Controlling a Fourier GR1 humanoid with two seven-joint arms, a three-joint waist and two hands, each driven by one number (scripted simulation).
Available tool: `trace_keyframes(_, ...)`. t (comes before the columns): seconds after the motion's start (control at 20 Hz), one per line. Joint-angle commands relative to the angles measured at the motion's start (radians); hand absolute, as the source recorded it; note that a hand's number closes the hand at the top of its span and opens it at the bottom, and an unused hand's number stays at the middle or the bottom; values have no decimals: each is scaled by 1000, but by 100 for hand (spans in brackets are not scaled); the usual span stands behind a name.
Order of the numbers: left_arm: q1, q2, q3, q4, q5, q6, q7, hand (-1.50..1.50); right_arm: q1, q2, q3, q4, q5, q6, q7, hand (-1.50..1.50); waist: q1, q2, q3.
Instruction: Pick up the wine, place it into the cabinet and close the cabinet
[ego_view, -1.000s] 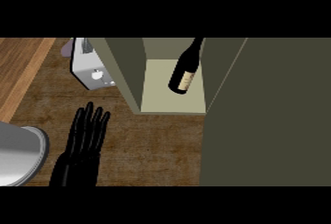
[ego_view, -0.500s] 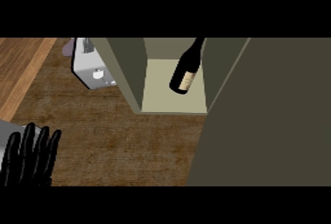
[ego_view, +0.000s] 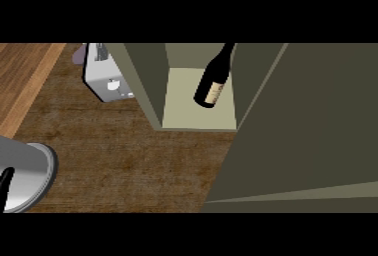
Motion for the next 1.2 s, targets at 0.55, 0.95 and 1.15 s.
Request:
trace_keyframes(0.55,199,62,338,10,163,-337,36,-150,-598,26,113,391,178,-434,7,150,23,8,0)
trace_keyframes(0.95,232,27,447,19,205,-438,88,-150,-834,26,-44,676,110,-472,-77,150,15,9,2)
trace_keyframes(1.15,183,25,465,38,185,-419,135,-150,-931,26,-126,811,100,-453,-129,150,2,12,2)
